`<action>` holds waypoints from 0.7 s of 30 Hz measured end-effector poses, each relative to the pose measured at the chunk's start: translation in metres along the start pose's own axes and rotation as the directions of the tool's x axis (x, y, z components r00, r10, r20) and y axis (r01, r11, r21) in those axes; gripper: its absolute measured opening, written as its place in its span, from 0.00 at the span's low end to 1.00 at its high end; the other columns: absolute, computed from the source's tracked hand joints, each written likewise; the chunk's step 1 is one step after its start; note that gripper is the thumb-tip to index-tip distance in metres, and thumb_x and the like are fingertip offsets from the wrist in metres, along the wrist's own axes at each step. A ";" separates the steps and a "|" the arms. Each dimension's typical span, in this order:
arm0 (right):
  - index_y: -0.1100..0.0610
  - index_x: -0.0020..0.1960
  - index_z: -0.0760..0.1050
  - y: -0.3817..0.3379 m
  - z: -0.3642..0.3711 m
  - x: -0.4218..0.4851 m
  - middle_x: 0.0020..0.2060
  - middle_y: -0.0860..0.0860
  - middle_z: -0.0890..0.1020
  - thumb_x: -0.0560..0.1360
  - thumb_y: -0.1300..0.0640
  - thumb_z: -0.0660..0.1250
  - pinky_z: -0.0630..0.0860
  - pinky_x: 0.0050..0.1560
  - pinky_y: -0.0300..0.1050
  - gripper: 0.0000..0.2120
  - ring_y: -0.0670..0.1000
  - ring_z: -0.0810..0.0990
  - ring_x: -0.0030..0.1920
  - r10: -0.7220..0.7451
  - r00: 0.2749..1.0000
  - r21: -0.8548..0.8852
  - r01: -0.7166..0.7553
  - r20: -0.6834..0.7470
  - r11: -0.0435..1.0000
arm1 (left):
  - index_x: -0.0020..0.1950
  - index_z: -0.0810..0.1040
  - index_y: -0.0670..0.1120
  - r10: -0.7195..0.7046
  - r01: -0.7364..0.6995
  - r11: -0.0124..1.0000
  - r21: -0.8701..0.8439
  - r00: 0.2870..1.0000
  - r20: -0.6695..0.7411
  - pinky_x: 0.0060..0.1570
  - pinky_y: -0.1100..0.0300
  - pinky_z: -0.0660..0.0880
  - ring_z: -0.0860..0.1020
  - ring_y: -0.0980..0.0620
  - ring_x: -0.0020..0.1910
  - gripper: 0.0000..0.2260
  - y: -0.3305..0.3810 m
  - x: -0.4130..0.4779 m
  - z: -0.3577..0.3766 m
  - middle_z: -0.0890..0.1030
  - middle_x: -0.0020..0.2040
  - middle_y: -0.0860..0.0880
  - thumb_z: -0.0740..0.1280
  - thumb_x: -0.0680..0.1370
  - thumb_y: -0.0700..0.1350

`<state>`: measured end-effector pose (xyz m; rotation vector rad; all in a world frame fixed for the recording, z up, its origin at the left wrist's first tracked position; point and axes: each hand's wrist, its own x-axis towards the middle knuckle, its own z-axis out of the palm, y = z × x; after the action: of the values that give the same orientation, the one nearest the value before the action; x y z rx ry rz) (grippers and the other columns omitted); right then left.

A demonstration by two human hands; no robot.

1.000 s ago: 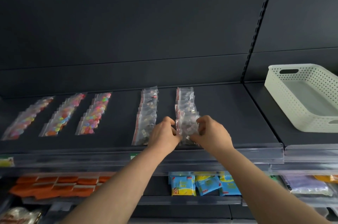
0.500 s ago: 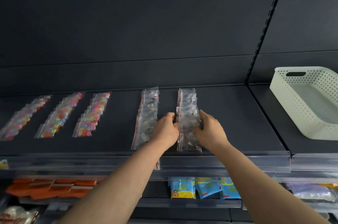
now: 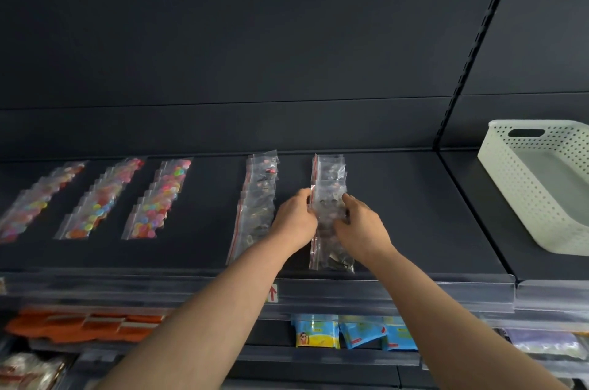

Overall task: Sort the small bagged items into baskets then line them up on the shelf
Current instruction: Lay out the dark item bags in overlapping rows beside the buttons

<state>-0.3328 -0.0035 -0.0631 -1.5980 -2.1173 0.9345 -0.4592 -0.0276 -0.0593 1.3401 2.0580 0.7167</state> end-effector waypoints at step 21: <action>0.57 0.78 0.51 0.002 -0.007 0.051 0.77 0.52 0.53 0.80 0.56 0.53 0.50 0.75 0.47 0.27 0.50 0.50 0.77 0.004 1.000 0.012 -0.005 0.022 1.000 | 0.78 0.60 0.52 0.025 -0.026 0.999 0.033 0.999 0.033 0.71 0.47 0.63 0.64 0.45 0.73 0.21 0.006 0.040 -0.006 0.65 0.76 0.48 0.56 0.84 0.45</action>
<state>-0.3429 0.0467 -0.0658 -1.5948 -2.1194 0.9683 -0.4732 0.0109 -0.0578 1.3897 2.0387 0.6701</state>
